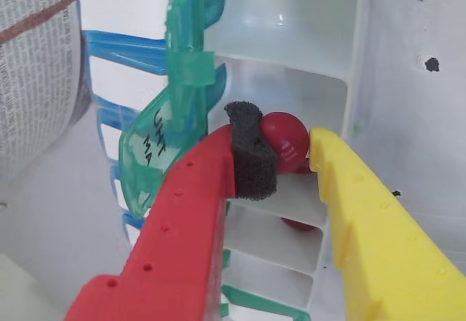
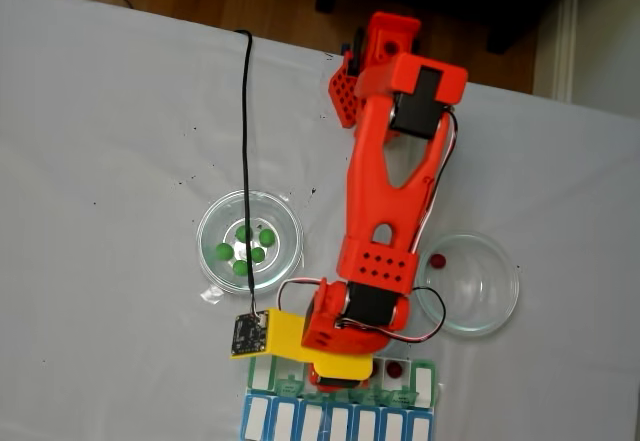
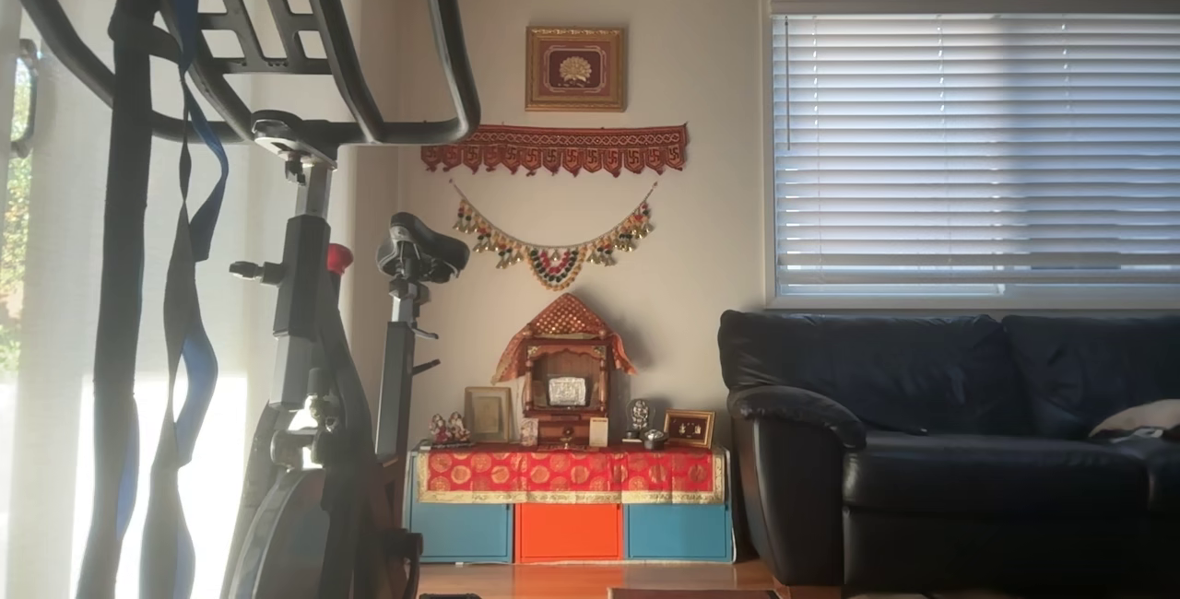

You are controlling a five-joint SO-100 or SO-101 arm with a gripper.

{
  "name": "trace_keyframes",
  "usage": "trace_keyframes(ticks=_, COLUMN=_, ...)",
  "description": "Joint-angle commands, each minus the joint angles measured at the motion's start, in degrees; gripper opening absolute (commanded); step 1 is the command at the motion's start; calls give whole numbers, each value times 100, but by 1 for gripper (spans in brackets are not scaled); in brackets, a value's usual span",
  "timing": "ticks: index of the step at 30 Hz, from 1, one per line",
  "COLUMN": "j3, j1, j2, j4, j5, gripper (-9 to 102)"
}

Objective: Sort medicines into box.

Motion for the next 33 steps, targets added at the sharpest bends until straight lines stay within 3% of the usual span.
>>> trace_keyframes(ticks=1, j3=-176, j1=0, j2=387, j4=-185, j5=-44, gripper=1)
trace_keyframes(ticks=28, j3=-88, j1=141, j2=193, j4=-466, j5=-888, gripper=1)
trace_keyframes(ticks=33, j3=44, j1=44, j2=272, j4=-431, j5=-861, gripper=10)
